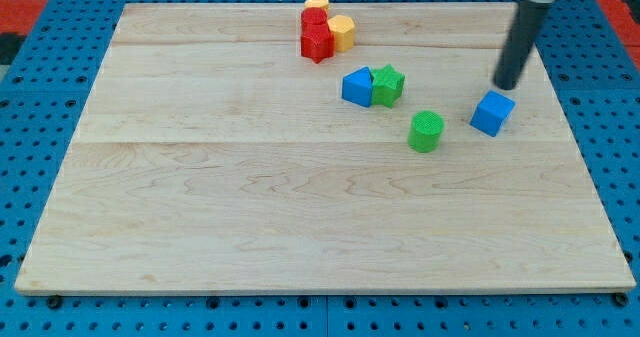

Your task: Place the blue cube vertically to the green circle

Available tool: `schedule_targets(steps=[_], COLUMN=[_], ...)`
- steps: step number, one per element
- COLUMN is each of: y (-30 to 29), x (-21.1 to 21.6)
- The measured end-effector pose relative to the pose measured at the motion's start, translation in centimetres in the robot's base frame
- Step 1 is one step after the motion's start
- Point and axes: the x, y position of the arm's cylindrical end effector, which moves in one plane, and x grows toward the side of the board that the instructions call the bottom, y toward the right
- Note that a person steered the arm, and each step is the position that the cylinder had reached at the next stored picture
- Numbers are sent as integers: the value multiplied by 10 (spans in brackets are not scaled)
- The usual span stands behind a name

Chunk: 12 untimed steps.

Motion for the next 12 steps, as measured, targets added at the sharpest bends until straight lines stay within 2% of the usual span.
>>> schedule_targets(steps=[1, 2, 3, 5, 6, 7, 8, 9, 10, 11, 12], y=[26, 16, -12, -52, -101, -101, -83, -59, -29, -24, -34], x=[51, 108, 104, 62, 57, 33, 34, 33, 9, -12, -11])
